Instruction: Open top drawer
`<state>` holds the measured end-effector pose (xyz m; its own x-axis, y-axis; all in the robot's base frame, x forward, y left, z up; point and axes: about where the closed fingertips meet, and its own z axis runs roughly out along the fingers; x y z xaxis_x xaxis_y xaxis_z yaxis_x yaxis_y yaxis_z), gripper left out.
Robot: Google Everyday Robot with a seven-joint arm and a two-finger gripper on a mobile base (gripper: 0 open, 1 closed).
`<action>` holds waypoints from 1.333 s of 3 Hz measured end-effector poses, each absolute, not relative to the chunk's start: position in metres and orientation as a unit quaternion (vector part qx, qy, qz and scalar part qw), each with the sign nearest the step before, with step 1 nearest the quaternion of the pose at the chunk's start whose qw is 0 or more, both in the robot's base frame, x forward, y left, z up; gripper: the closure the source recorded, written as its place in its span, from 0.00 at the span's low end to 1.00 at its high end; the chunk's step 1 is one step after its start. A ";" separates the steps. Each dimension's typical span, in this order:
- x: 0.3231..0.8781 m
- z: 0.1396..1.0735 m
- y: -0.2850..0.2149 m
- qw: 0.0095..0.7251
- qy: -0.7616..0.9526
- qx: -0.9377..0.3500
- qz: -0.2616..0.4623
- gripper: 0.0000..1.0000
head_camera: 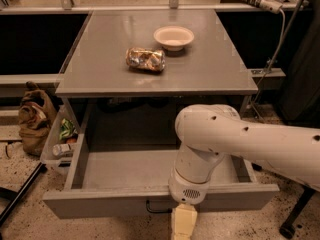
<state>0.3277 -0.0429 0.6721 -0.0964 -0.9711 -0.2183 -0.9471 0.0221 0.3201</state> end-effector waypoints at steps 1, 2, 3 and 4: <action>0.308 0.675 -0.055 0.048 -0.722 0.661 -0.198 0.00; 0.284 0.681 -0.067 0.065 -0.729 0.650 -0.205 0.00; 0.284 0.681 -0.067 0.065 -0.729 0.650 -0.205 0.00; 0.250 0.694 -0.088 0.077 -0.735 0.638 -0.216 0.00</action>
Offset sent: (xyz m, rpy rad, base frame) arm -0.1322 -0.0773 0.0314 -0.1121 0.1855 -0.1232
